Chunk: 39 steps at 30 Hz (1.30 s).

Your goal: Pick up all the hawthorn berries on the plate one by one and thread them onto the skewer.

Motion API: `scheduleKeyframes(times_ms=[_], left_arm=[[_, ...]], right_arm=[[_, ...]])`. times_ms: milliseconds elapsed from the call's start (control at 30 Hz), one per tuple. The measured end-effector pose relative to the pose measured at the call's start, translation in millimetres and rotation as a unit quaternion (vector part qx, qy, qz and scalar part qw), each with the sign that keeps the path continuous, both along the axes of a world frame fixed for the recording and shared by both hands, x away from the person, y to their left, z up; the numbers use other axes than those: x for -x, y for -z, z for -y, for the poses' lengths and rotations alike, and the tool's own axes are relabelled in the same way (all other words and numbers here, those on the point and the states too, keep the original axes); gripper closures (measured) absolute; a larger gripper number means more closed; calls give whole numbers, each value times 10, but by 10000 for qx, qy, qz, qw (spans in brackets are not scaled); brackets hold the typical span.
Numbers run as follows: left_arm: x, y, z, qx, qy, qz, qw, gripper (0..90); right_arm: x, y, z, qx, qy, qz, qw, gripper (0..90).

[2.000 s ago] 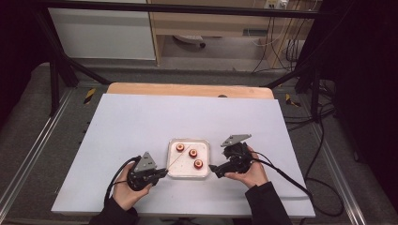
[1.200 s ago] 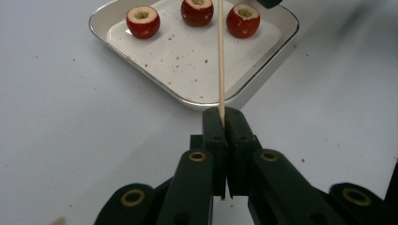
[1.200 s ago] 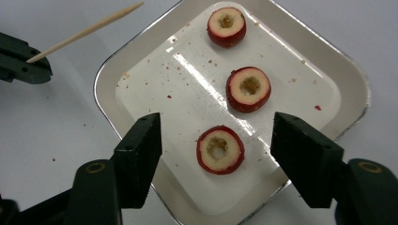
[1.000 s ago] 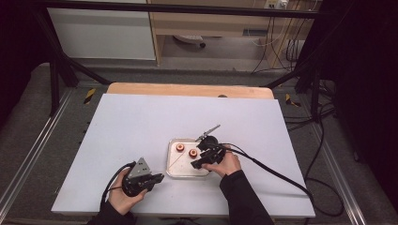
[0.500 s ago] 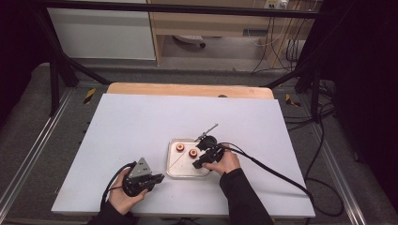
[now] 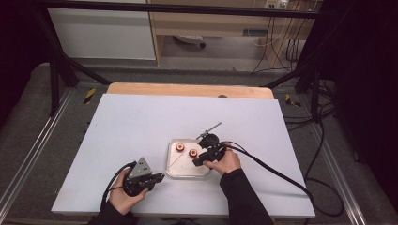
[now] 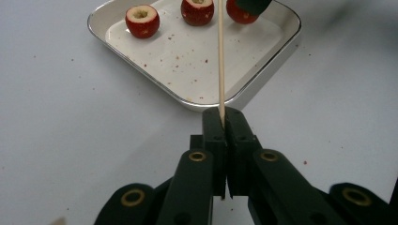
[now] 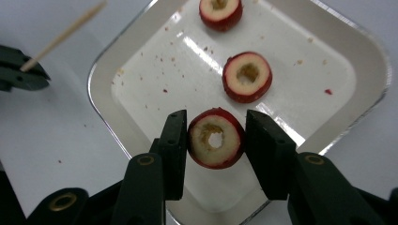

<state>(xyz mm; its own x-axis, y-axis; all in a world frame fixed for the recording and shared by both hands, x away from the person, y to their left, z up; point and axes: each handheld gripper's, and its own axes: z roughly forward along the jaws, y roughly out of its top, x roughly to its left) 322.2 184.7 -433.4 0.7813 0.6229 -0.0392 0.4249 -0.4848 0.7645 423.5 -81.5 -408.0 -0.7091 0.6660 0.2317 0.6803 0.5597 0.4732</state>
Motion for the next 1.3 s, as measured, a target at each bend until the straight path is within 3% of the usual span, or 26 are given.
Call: scheduleKeyframes(times_ms=[133, 300, 367, 433, 467, 600, 833, 900, 933, 967, 1033, 1167, 1233, 1300], left_arm=[[7, -21, 0, 64, -34, 56, 10000, 883], [9, -41, 1, 148, -110, 101, 9998, 883], [7, -48, 3, 165, -128, 116, 9997, 883], [4, -60, 7, 203, -156, 146, 9996, 883], [2, -67, 9, 225, -172, 161, 9995, 883], [-5, -93, 18, 328, -301, 224, 9988, 883], [3, -115, 57, 539, -484, 243, 9971, 884], [7, -115, 63, 571, -504, 247, 9968, 883], [9, -116, 70, 585, -525, 235, 9966, 883], [11, -116, 76, 610, -544, 231, 9964, 883], [10, -124, 92, 640, -597, 241, 9959, 883], [-8, -132, 119, 710, -683, 225, 9949, 884], [-26, -140, 143, 798, -726, 196, 9940, 883], [-45, -163, 203, 837, -738, 199, 9936, 884]], right_arm=[[24, -118, 55, -268, 187, 136, 9994, 604], [66, -272, 176, -893, 477, 454, 9938, 605], [72, -279, 190, -989, 533, 475, 9925, 605], [88, -293, 254, -1252, 709, 592, 9878, 606], [88, -293, 254, -1252, 709, 592, 9878, 606], [111, -321, 357, -1820, 1000, 868, 9744, 605], [124, -262, 459, -2755, 1462, 1063, 9441, 606], [122, -246, 467, -2933, 1537, 1091, 9372, 606], [122, -246, 467, -2933, 1537, 1091, 9372, 606], [124, -236, 460, -3055, 1583, 1172, 9316, 606], [132, -234, 452, -3163, 1637, 1226, 9264, 606], [141, -239, 444, -3511, 1818, 1385, 9080, 607], [150, -244, 437, -3581, 1895, 1453, 9026, 607], [148, -235, 422, -3734, 1970, 1563, 8929, 607]])
